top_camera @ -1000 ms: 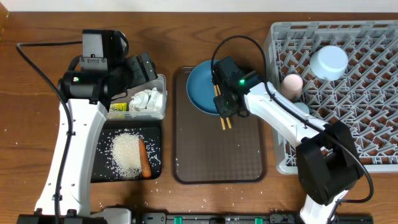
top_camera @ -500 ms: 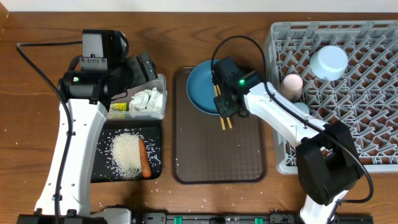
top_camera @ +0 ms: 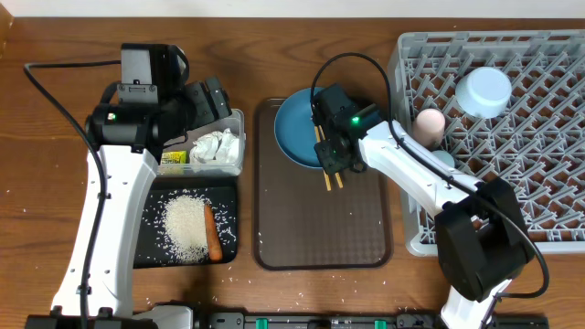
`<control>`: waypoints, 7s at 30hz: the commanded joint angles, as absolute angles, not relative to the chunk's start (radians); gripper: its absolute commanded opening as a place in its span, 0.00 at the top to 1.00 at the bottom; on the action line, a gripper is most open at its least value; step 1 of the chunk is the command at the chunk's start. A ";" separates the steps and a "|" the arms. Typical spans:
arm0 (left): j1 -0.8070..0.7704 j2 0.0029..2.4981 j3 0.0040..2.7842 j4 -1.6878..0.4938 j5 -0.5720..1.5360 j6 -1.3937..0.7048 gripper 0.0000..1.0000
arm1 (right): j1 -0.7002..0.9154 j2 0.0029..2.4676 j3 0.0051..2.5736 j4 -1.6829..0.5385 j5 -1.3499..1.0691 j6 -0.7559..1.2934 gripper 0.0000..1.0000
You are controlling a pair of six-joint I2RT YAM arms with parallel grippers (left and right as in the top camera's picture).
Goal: Sort waste into correct bins and load items into the dishwasher rack
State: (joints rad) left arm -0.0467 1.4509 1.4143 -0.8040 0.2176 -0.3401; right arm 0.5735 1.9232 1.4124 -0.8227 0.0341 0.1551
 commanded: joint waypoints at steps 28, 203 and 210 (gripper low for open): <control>-0.043 1.436 1.418 -0.804 0.208 -0.341 0.05 | 0.597 1.933 1.403 -0.800 0.022 0.206 0.75; -0.043 1.436 1.418 -0.804 0.208 -0.340 0.05 | 0.714 1.735 1.326 -0.605 0.199 0.281 0.62; -0.043 1.436 1.418 -0.804 0.208 -0.340 0.05 | 0.708 1.838 1.327 -0.579 0.199 0.281 0.61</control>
